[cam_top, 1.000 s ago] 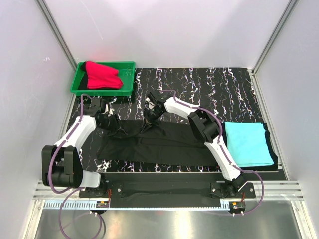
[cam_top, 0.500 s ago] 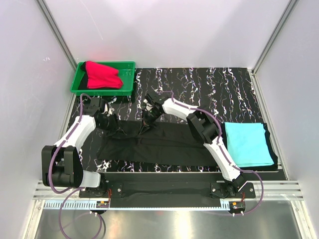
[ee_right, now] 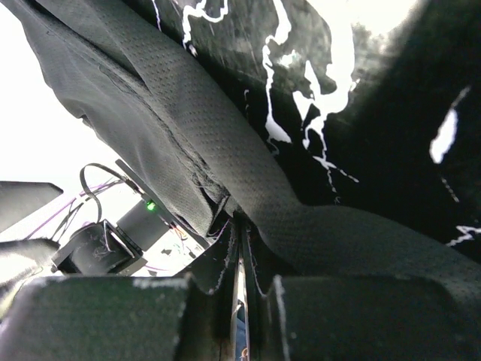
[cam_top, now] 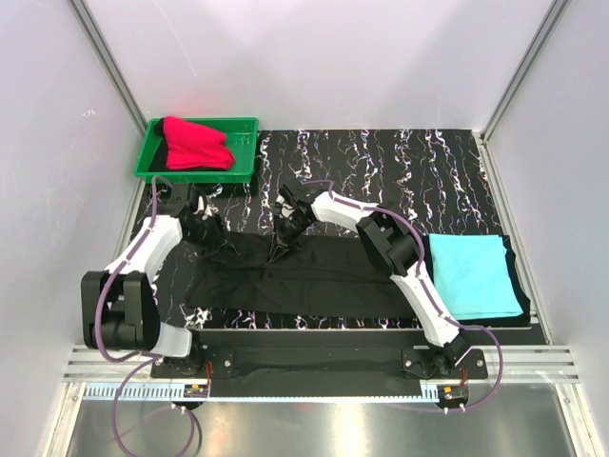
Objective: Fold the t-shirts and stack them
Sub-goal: Fold the tshirt
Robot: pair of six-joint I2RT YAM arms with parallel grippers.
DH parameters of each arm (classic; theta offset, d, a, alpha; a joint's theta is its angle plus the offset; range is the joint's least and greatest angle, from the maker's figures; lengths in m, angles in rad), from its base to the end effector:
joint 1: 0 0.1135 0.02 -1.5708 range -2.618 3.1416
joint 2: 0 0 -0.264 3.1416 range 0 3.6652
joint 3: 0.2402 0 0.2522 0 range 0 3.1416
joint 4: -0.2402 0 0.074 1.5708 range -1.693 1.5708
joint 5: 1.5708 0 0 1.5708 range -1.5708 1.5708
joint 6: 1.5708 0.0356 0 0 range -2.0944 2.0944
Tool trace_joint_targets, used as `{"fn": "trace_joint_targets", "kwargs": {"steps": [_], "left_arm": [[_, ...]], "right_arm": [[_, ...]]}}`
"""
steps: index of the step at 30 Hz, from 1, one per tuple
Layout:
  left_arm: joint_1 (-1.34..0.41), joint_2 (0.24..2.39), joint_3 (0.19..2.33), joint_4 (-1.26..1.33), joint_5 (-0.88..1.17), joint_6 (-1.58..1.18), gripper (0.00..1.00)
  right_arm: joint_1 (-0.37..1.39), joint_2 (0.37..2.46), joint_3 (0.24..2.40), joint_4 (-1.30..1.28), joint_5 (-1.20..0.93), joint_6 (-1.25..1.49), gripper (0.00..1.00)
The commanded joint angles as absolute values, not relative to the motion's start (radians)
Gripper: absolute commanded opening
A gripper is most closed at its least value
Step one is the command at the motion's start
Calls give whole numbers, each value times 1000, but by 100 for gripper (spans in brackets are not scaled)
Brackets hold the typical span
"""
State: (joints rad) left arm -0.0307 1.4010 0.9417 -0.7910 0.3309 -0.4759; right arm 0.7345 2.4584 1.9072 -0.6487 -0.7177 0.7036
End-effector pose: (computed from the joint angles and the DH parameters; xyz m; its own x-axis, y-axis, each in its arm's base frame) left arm 0.2550 -0.0194 0.2167 -0.9034 -0.4057 -0.1388 -0.3178 0.8508 -0.4184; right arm 0.3564 0.3534 0.1090 -0.9685 -0.2179 0.1202 -0.0724 0.7086 0.7019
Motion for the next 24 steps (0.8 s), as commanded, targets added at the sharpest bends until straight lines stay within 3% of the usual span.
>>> {"fn": "trace_joint_targets", "kwargs": {"steps": [1,14,16,20,24], "left_arm": [[-2,1462,994,-752,316,-483,49],[83,1646,954,-634,342,-564,41],[83,1609,942,-630,328,-568,42],[81,1539,933,-630,318,-572,52],[80,1502,930,-630,318,-578,54]], "right_arm": [[753,2388,1891,-641,-716,678,10],[719,2332,1852,-644,-736,634,12],[722,2333,1845,-646,-752,635,12],[724,2327,1819,-644,-764,630,12],[729,2327,1799,-641,-785,630,12]]}}
